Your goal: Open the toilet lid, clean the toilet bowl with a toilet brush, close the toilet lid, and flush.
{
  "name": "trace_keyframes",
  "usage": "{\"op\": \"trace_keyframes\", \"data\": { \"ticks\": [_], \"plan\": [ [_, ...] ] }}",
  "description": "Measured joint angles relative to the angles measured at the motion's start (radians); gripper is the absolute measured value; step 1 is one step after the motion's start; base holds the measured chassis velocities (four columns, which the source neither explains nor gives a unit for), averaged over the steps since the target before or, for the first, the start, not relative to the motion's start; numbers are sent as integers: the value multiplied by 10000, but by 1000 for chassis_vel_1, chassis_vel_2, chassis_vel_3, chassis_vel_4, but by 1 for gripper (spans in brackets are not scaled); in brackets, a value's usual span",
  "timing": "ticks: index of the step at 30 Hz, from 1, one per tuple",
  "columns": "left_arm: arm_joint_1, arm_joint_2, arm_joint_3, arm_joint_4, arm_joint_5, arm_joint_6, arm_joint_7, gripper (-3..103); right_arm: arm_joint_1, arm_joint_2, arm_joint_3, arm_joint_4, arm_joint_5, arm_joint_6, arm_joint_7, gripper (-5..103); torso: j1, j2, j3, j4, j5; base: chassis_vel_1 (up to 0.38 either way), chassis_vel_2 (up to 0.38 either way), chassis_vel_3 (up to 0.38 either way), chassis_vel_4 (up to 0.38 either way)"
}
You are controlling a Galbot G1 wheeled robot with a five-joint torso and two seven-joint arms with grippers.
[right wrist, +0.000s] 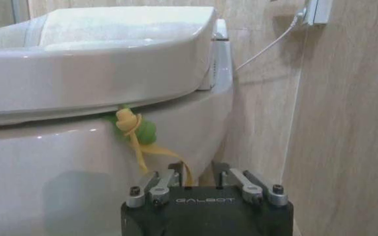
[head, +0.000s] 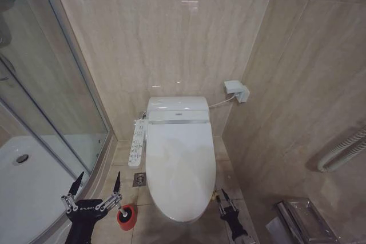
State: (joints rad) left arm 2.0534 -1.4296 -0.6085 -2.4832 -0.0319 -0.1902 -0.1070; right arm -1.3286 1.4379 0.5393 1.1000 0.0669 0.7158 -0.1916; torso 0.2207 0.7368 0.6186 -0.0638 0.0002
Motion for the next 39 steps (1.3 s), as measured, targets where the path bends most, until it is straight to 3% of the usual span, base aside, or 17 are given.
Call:
{"op": "trace_keyframes", "data": {
  "ticks": [3, 4, 10, 11, 22, 28, 31, 39],
  "plan": [
    [0, 0, 0, 0, 0, 0, 0, 100, -4, -17, 6, -6, 18, 17, 17, 44, 0, 0, 0, 0, 0, 0, 0, 0, 0],
    [0, 0, 0, 0, 0, 0, 1, 100, -3, -25, 9, -9, 25, 18, 29, 17, 0, 0, 0, 0, 0, 0, 0, 0, 0],
    [0, 0, 0, 0, 0, 0, 0, 100, 0, -52, 25, -40, 95, 26, 117, 17, 0, 0, 0, -1, -1, 0, 0, 0, 0],
    [0, 0, 0, 0, 0, 0, 0, 100, -3, -54, 31, -43, 110, 29, 136, 1, 0, 0, 0, -1, -1, 0, 0, 0, 0],
    [0, 0, 0, 0, 0, 0, 0, 100, -506, -166, 200, 961, 666, -10, 482, 0, 0, 0, 0, 0, 1, 0, 0, 0, 0],
    [0, 0, 0, 0, 0, 0, 0, 100, -1554, -427, 480, 3373, 1547, -948, 351, 0, 0, -1, 1, 3, 5, 0, 0, 0, 0],
    [0, 0, 0, 0, 0, 0, 0, 100, -2439, -589, 672, 5628, 2159, -2120, 458, 0, 0, -1, 2, 2, 2, 0, 0, 0, 0],
    [0, 0, 0, 0, 0, 0, 1, 100, -3876, -662, 963, 9288, 2564, -3770, 884, 0, 0, 0, 1, -5, -3, 0, 0, 0, 0]
  ]
}}
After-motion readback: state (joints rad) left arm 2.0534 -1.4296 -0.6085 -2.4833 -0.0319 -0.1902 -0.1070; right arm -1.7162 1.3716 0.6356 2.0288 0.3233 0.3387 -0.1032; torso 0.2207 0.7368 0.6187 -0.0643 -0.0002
